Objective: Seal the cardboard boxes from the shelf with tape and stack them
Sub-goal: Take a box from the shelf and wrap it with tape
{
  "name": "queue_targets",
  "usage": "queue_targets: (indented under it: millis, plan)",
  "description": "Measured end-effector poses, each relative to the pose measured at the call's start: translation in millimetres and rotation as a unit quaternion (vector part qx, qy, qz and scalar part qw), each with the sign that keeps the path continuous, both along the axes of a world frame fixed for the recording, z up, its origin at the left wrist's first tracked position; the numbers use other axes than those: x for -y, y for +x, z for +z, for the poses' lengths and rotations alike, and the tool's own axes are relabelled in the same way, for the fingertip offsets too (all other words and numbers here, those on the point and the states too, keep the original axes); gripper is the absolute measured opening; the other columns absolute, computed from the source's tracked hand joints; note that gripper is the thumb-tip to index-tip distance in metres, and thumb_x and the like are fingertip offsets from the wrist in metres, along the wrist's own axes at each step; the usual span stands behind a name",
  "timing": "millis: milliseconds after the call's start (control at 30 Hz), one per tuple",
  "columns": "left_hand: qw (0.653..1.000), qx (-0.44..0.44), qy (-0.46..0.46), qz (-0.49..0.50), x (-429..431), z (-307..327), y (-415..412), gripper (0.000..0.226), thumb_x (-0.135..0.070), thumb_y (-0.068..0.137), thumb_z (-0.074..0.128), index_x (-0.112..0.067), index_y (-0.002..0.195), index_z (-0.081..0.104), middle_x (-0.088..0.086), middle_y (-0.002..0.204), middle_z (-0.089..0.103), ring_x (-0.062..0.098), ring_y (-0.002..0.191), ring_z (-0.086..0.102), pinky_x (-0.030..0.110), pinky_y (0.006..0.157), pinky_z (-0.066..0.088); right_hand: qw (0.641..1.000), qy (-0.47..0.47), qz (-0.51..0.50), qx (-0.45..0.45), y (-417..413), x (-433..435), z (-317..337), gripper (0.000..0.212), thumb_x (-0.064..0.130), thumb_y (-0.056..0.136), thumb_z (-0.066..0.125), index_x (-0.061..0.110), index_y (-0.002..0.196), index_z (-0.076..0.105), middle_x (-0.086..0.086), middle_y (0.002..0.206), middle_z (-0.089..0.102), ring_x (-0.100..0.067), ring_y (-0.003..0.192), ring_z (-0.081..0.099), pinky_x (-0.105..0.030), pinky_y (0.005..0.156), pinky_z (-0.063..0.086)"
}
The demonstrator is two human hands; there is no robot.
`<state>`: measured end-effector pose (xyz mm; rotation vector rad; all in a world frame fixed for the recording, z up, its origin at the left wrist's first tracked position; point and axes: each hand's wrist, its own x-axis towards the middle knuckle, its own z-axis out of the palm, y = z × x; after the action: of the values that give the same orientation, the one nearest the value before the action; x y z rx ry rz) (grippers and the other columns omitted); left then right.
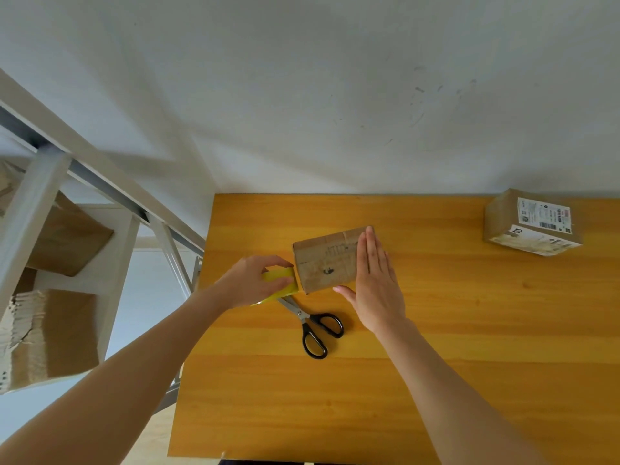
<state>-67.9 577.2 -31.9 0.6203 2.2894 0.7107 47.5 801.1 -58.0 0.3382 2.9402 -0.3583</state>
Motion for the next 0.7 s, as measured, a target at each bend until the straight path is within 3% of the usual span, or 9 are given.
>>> queue_targets:
  millis: [133, 267, 367, 433, 500, 600, 700]
  plan:
    - [1.0, -0.01, -0.025, -0.004, 0.6, -2.0, -1.5, 0.034, -0.048, 0.09, 0.055, -0.035, 0.121, 0.058, -0.01, 0.122, 0.062, 0.018, 0.1, 0.063, 0.04, 0.093, 0.05, 1.0, 0.0, -0.014, -0.008, -5.1, 2.8, 1.5, 0.107, 0.057, 0.091, 0.05, 0.006, 0.148, -0.024, -0.008, 0.157, -0.03, -0.022, 0.147, -0.02, -0.034, 0.121, -0.005]
    - [0.998, 0.002, -0.058, -0.012, -1.1, -3.1, -2.5, 0.034, -0.053, 0.089, 0.053, -0.037, 0.118, 0.059, -0.008, 0.114, 0.064, 0.014, 0.091, 0.063, 0.038, 0.085, 0.052, 1.0, -0.003, -0.026, 0.001, -1.3, 5.0, 3.2, 0.113, 0.053, 0.088, 0.058, 0.007, 0.147, -0.026, -0.008, 0.157, -0.03, -0.021, 0.147, -0.021, -0.035, 0.121, -0.004]
    - [0.999, 0.003, -0.039, -0.011, -1.1, -1.9, -1.9, 0.03, -0.051, 0.089, 0.055, -0.037, 0.116, 0.061, -0.009, 0.114, 0.064, 0.013, 0.096, 0.061, 0.037, 0.087, 0.051, 0.997, -0.026, -0.07, 0.001, -6.4, 7.4, 5.6, 0.119, 0.049, 0.084, 0.066, 0.006, 0.147, -0.025, -0.008, 0.155, -0.032, -0.022, 0.147, -0.02, -0.034, 0.121, -0.002]
    - [1.0, 0.002, -0.013, 0.0, -1.7, 0.2, -2.1, 0.025, -0.045, 0.089, 0.06, -0.036, 0.113, 0.063, -0.009, 0.113, 0.064, 0.012, 0.1, 0.059, 0.035, 0.089, 0.05, 0.994, -0.059, -0.093, -0.006, -10.0, 7.4, 8.0, 0.119, 0.039, 0.083, 0.072, 0.006, 0.149, -0.022, -0.006, 0.154, -0.032, -0.022, 0.147, -0.018, -0.033, 0.12, -0.001]
    - [1.0, 0.0, -0.005, -0.005, -3.5, 2.0, -1.7, 0.02, -0.04, 0.089, 0.063, -0.034, 0.107, 0.064, -0.007, 0.103, 0.066, 0.014, 0.093, 0.06, 0.037, 0.083, 0.052, 0.987, -0.1, -0.119, -0.033, -7.2, 7.3, 9.3, 0.112, 0.019, 0.084, 0.074, 0.005, 0.151, -0.015, -0.005, 0.156, -0.026, -0.022, 0.149, -0.012, -0.036, 0.122, 0.005]
    - [1.0, -0.012, -0.006, -0.015, -4.7, 2.3, -0.5, 0.014, -0.039, 0.087, 0.065, -0.032, 0.1, 0.065, -0.004, 0.086, 0.063, 0.021, 0.08, 0.06, 0.038, 0.07, 0.05, 0.976, -0.079, -0.157, -0.13, 13.0, 14.7, 9.8, 0.092, -0.004, 0.08, 0.067, 0.0, 0.153, 0.01, -0.013, 0.162, 0.003, -0.027, 0.149, 0.011, -0.038, 0.119, 0.02]
    - [1.0, -0.02, -0.001, -0.015, -4.8, 2.3, -2.6, 0.013, -0.041, 0.086, 0.066, -0.034, 0.095, 0.062, -0.004, 0.079, 0.06, 0.02, 0.073, 0.057, 0.029, 0.061, 0.043, 0.969, 0.014, -0.087, -0.23, 38.9, 33.3, 2.2, 0.065, -0.004, 0.075, 0.069, -0.002, 0.134, 0.043, -0.026, 0.138, 0.048, -0.037, 0.124, 0.052, -0.042, 0.1, 0.048]
